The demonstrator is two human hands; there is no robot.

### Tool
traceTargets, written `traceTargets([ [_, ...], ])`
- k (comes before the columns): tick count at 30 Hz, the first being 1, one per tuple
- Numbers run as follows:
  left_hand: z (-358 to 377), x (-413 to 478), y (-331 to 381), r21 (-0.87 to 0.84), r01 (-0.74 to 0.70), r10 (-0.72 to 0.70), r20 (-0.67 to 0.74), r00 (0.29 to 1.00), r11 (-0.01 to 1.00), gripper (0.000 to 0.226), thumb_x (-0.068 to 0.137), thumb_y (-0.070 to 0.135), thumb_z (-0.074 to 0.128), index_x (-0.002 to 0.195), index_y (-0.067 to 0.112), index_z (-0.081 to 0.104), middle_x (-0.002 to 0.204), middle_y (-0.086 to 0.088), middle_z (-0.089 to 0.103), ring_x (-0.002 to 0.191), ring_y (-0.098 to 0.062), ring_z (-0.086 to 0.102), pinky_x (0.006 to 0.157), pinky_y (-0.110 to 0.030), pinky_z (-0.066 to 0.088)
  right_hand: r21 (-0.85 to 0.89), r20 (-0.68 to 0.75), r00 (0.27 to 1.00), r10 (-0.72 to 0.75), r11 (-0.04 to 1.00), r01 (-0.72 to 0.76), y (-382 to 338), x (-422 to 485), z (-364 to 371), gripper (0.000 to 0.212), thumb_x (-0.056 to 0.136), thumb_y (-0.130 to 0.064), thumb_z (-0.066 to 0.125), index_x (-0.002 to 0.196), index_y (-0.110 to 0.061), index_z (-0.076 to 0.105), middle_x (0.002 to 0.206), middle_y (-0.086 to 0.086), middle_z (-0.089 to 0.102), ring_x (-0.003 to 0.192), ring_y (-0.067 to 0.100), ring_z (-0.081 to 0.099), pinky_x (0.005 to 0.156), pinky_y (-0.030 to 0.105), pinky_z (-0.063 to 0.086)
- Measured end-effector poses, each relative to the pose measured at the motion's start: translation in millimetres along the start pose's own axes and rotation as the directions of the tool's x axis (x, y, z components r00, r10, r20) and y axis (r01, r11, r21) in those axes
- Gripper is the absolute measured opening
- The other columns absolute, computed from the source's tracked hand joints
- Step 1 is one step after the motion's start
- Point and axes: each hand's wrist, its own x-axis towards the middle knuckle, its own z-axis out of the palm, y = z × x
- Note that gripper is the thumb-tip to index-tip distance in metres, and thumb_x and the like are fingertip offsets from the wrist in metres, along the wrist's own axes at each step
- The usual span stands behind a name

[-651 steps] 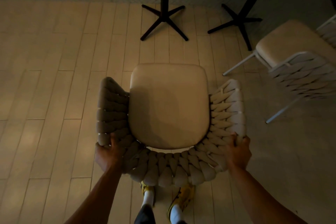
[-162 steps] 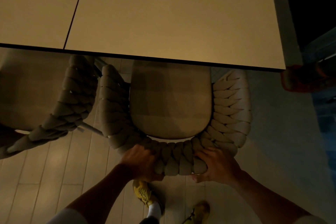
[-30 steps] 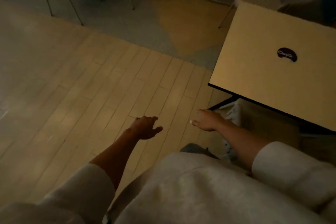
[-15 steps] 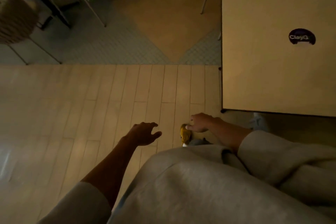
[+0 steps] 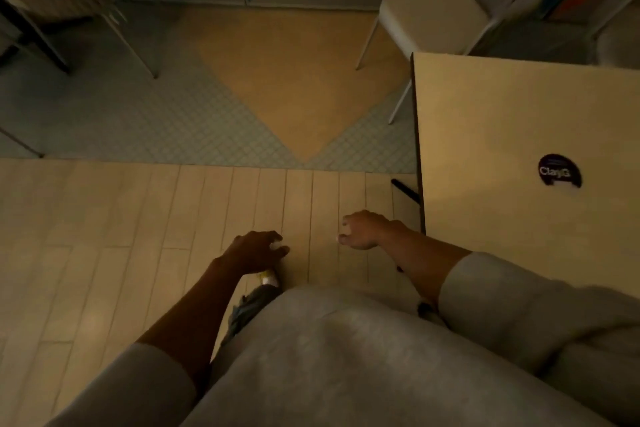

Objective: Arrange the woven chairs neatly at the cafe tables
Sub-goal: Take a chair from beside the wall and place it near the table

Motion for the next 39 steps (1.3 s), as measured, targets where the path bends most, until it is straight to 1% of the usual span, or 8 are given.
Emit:
traceTargets([
  [9,-170.4,165.9,-55.4,0.147,-0.181,0.18,0.025,0.983,0.972,0.065,0.097,0.069,0.04,0.145,0.027,0.049,0.14,0.003,0.061,0.124,-0.02,0.058,0.108,-0.045,0.044,0.138,-0.058,0.982,0.18,0.976,-0.17,0.1,75.1,-144.0,0.076,0.099,-0.06,0.046,0.157,-0.013,0.031,0.161,0.011,0.036,0.141,0.031,0.042,0.113,0.042,0.04],
  [12,-250.2,221.7,-69.5,0.245,-0.247,0.242,0.054,0.969,0.937,0.065,0.099,0.066,0.038,0.148,0.025,0.046,0.143,0.0,0.058,0.129,-0.023,0.055,0.111,-0.044,0.039,0.267,-0.173,0.953,0.249,0.943,-0.198,-8.1,99.9,-210.3,0.071,0.1,-0.054,0.049,0.155,-0.011,0.036,0.158,0.011,0.04,0.139,0.03,0.044,0.111,0.041,0.041],
  [16,-324.3,274.8,-65.8,0.337,-0.307,0.294,0.09,0.952,0.89,0.067,0.1,0.065,0.039,0.152,0.024,0.04,0.154,-0.003,0.048,0.138,-0.026,0.047,0.115,-0.042,0.035,0.419,-0.279,0.904,0.323,0.888,-0.188,-9.4,119.4,-260.2,0.075,0.099,-0.057,0.05,0.157,-0.012,0.033,0.158,0.01,0.04,0.14,0.031,0.044,0.112,0.046,0.042],
  [20,-391.3,322.5,-45.9,0.441,-0.403,0.405,0.095,0.91,0.802,0.063,0.099,0.065,0.038,0.149,0.027,0.043,0.145,0.001,0.057,0.126,-0.023,0.057,0.107,-0.041,0.042,0.517,-0.286,0.858,0.428,0.822,-0.238,0.6,142.0,-290.7,0.08,0.094,-0.064,0.048,0.156,-0.016,0.034,0.157,0.009,0.043,0.139,0.03,0.046,0.11,0.048,0.043],
  [23,-425.8,358.6,-30.9,0.486,-0.45,0.464,0.1,0.88,0.749,0.062,0.099,0.065,0.04,0.148,0.028,0.045,0.142,0.002,0.06,0.124,-0.022,0.059,0.103,-0.041,0.042,0.516,-0.267,0.859,0.437,0.817,-0.255,11.7,164.2,-311.5,0.081,0.092,-0.065,0.046,0.154,-0.014,0.036,0.155,0.01,0.044,0.137,0.032,0.047,0.108,0.05,0.043],
  [31,-531.4,463.9,1.0,0.565,-0.414,0.463,0.063,0.884,0.714,0.061,0.1,0.063,0.039,0.15,0.028,0.042,0.144,0.0,0.059,0.128,-0.024,0.056,0.108,-0.043,0.041,0.495,-0.154,0.886,0.437,0.811,-0.314,68.5,273.1,-416.5,0.081,0.095,-0.065,0.044,0.156,-0.014,0.031,0.159,0.013,0.036,0.142,0.036,0.04,0.113,0.055,0.036],
  [35,-594.3,508.1,3.6,0.559,-0.36,0.408,0.042,0.912,0.747,0.061,0.1,0.064,0.038,0.15,0.029,0.042,0.146,0.002,0.057,0.128,-0.023,0.056,0.109,-0.041,0.041,0.493,-0.121,0.912,0.391,0.822,-0.286,91.1,332.0,-491.8,0.083,0.094,-0.069,0.042,0.158,-0.018,0.029,0.161,0.009,0.035,0.141,0.034,0.042,0.113,0.054,0.037],
  [39,-654.1,564.8,13.0,0.462,-0.285,0.338,-0.034,0.94,0.84,0.059,0.1,0.064,0.04,0.148,0.031,0.044,0.144,0.004,0.058,0.126,-0.021,0.057,0.107,-0.038,0.042,0.442,-0.118,0.937,0.328,0.863,-0.246,122.7,375.9,-570.0,0.083,0.098,-0.066,0.041,0.16,-0.015,0.023,0.165,0.008,0.027,0.148,0.032,0.033,0.118,0.051,0.032],
])
